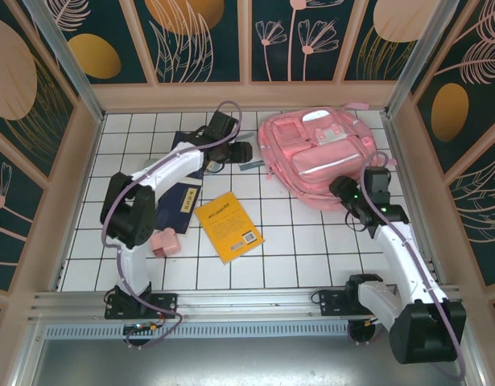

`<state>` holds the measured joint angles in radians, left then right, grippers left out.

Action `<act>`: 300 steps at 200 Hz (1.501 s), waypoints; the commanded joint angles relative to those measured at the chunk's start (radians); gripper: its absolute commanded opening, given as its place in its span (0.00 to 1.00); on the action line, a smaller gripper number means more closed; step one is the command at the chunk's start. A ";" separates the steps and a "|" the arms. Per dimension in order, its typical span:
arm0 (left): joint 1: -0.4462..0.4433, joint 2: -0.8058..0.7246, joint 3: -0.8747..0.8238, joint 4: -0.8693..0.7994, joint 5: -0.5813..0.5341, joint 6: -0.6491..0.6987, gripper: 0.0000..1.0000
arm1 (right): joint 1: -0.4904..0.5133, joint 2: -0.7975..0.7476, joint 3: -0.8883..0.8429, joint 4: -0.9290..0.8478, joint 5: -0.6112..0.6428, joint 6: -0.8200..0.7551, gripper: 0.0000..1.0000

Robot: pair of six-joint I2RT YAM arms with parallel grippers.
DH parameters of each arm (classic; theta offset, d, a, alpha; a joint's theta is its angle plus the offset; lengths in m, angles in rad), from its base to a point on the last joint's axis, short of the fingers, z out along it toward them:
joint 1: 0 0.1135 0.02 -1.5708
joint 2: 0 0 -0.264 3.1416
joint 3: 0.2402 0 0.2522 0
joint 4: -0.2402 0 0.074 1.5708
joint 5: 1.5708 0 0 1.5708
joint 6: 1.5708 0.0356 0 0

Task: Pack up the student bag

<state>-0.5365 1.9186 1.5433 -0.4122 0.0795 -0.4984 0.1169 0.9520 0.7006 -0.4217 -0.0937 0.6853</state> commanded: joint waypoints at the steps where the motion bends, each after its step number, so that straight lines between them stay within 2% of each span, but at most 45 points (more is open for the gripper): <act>1: 0.012 -0.100 -0.134 0.034 -0.064 -0.083 0.61 | 0.110 0.022 0.048 0.040 0.054 -0.018 0.65; 32: 0.011 -0.248 -0.336 0.061 -0.121 -0.198 0.61 | 0.254 0.117 0.091 0.086 0.090 -0.004 0.66; 63: 0.011 -0.381 -0.527 0.112 -0.054 -0.338 0.60 | 0.385 0.214 0.111 0.187 0.068 -0.041 0.66; 108: 0.006 -0.499 -0.743 0.133 -0.002 -0.499 0.55 | 0.494 0.428 0.154 0.316 -0.045 -0.115 0.66; 160: -0.043 -0.539 -0.849 0.094 -0.019 -0.549 0.52 | 0.546 0.650 0.234 0.347 -0.142 -0.171 0.66; 201: -0.060 -0.497 -0.927 0.204 0.051 -0.554 0.46 | 0.574 0.762 0.253 0.374 -0.188 -0.187 0.66; 264: -0.066 -0.422 -0.961 0.271 0.058 -0.533 0.37 | 0.606 0.852 0.256 0.398 -0.222 -0.191 0.65; 300: -0.069 -0.382 -0.970 0.305 0.072 -0.521 0.35 | 0.627 0.875 0.246 0.458 -0.372 -0.168 0.60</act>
<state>-0.5922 1.4723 0.6151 -0.1249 0.1387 -1.0336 0.7101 1.7916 0.9436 -0.0208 -0.3241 0.5068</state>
